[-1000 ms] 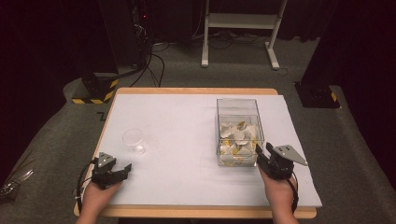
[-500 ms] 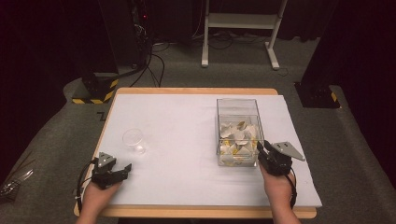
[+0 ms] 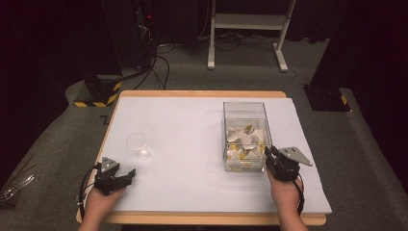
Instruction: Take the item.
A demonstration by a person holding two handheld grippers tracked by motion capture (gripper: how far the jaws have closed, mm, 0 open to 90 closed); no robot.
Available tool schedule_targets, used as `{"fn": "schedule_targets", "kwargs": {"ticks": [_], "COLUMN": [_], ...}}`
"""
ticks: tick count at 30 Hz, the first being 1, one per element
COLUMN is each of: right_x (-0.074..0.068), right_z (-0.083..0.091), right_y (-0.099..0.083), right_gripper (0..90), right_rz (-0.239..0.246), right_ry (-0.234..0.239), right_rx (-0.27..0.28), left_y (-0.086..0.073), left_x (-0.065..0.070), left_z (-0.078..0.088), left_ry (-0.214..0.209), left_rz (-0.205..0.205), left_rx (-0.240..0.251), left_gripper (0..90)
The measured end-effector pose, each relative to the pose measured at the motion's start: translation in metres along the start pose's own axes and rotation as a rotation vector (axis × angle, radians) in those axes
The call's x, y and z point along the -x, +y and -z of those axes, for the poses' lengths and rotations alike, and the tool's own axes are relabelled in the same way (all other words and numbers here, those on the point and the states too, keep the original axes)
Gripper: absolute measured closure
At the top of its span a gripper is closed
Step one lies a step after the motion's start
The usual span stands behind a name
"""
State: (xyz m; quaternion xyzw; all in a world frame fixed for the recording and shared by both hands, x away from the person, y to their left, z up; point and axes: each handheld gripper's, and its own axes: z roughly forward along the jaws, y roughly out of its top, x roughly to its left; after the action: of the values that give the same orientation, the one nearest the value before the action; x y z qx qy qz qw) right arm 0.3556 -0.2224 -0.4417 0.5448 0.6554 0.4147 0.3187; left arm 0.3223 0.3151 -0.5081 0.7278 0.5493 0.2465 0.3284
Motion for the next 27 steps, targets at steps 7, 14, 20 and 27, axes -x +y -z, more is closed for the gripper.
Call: {"fn": "schedule_targets", "kwargs": {"ticks": [7,14,20,27], "right_x": [-0.0002,-0.0006,-0.0006,0.0001], "right_z": [-0.0019,-0.0022,-0.002,0.0002], "right_y": [-0.0027,-0.0046,-0.0049,-0.0064], "right_gripper": [74.6,75.5,76.5,79.1], "right_rz": [0.001,-0.002,-0.006,-0.015], "right_ry": [0.0,0.0,0.003,0.008], "right_rx": [-0.003,-0.004,-0.005,-0.003], "left_y": [-0.0001,-0.0001,-0.0001,-0.0001], "left_x": [0.0,0.0,0.0,0.0], "left_z": [0.0001,0.0,0.0001,0.0], "left_ry": [0.0,0.0,0.0,0.0], "left_rz": [0.0,0.001,0.001,0.0], "left_rx": [0.0,-0.001,0.0,0.0], "left_gripper": [29.8,29.8,29.8,29.8]}}
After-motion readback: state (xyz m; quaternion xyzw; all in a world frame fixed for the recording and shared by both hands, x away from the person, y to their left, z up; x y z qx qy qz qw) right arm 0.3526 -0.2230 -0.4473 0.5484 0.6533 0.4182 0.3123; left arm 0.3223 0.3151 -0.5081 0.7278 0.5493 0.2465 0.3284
